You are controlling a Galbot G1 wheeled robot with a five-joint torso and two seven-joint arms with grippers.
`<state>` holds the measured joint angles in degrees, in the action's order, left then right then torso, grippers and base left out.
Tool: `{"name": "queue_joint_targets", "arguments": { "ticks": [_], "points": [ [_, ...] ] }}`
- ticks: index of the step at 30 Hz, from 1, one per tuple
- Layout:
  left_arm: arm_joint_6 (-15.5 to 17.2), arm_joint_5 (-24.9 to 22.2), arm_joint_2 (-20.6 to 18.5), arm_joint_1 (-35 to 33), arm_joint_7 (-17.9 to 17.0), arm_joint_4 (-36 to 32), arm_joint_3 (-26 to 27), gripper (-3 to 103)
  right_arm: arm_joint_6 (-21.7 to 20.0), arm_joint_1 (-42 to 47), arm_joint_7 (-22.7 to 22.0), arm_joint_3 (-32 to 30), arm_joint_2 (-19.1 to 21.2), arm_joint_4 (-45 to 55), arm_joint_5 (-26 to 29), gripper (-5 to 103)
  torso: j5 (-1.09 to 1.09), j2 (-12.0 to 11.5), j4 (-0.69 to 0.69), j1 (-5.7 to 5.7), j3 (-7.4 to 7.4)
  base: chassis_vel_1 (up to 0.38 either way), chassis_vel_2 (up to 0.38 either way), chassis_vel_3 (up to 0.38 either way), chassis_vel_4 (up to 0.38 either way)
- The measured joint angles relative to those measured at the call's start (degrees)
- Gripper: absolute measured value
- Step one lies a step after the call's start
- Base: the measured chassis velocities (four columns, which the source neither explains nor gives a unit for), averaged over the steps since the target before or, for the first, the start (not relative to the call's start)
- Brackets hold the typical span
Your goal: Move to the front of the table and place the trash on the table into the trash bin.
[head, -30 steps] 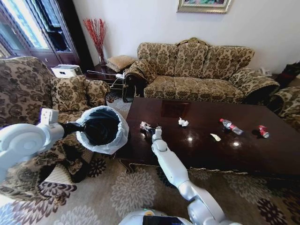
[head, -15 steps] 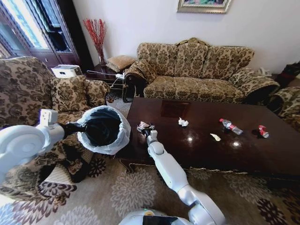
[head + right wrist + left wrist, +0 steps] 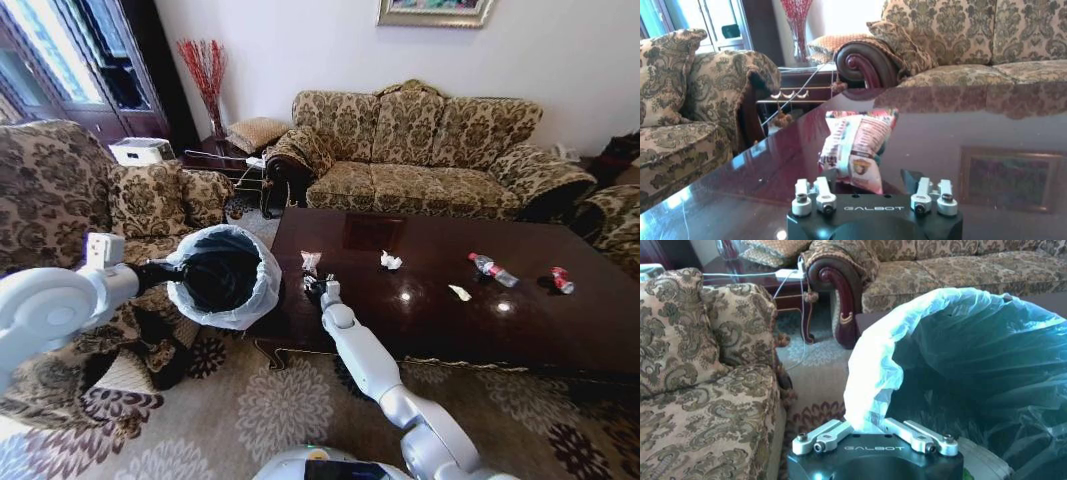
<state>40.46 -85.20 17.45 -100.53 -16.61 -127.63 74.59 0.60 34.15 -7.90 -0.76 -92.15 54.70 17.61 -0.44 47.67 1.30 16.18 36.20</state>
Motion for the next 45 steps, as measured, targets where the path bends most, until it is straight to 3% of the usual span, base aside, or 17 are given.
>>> {"name": "queue_joint_targets", "arguments": {
  "ticks": [13, 20, 24, 27, 34, 36, 42, 45],
  "points": [
    [-0.3, 0.0, -0.3, 0.1, 0.3, 0.3, -0.3, 0, 1.9, -1.1, 2.6, -1.5, 0.0, -2.7, 0.1, 25, 0.00, 0.0, 0.00, 0.00, 0.00, 0.000, 0.000, 0.000, 0.000],
    [-0.4, 0.0, -0.2, 0.2, 0.5, 0.3, 0.0, 0, 3.7, 1.7, 4.5, 0.5, 0.0, 4.8, 0.3, 14, 0.00, 0.0, 0.01, 0.00, 0.00, 0.000, 0.000, 0.000, 0.000],
    [-0.4, 0.0, -0.2, 0.2, 0.5, 0.2, 0.0, 0, 4.2, 2.5, 5.2, 1.3, 0.0, 8.2, 0.8, 30, 0.00, 0.0, 0.02, -0.01, 0.00, 0.000, 0.000, 0.000, 0.000],
    [-0.4, 0.0, -0.4, 0.2, 0.5, -0.1, 0.0, 0, 4.1, 1.9, 5.2, 0.7, 0.0, 8.2, 0.8, 36, 0.00, 0.0, 0.02, 0.00, 0.00, 0.000, 0.000, 0.000, 0.000],
    [-0.4, -0.1, -0.2, 0.0, 0.5, -0.7, 0.0, 0, 4.0, -2.5, 2.4, -3.3, 0.0, -1.6, -1.0, 70, 0.00, 0.0, 0.00, 0.00, 0.00, 0.000, 0.000, 0.000, 0.000],
    [-0.4, -0.1, -0.2, 0.0, 0.5, -0.7, 0.0, 0, 4.1, -3.2, 2.1, -3.7, 0.0, -2.9, -1.2, 70, 0.00, 0.0, 0.00, 0.00, 0.00, 0.000, 0.000, 0.000, 0.000],
    [-0.5, -0.1, 0.0, 0.0, 0.7, -0.6, -0.2, 0, 4.2, -5.8, 2.3, -4.1, 0.0, -6.7, -1.0, 96, 0.00, 0.0, 0.01, 0.00, 0.00, 0.000, 0.000, 0.000, 0.000],
    [-0.6, -0.1, 0.0, 0.0, 0.7, -0.5, -0.4, 0, 4.1, -6.0, 2.7, -4.1, 0.0, -7.3, -0.2, 99, 0.00, 0.0, 0.01, 0.00, 0.00, 0.000, 0.000, 0.000, 0.000]
  ]
}}
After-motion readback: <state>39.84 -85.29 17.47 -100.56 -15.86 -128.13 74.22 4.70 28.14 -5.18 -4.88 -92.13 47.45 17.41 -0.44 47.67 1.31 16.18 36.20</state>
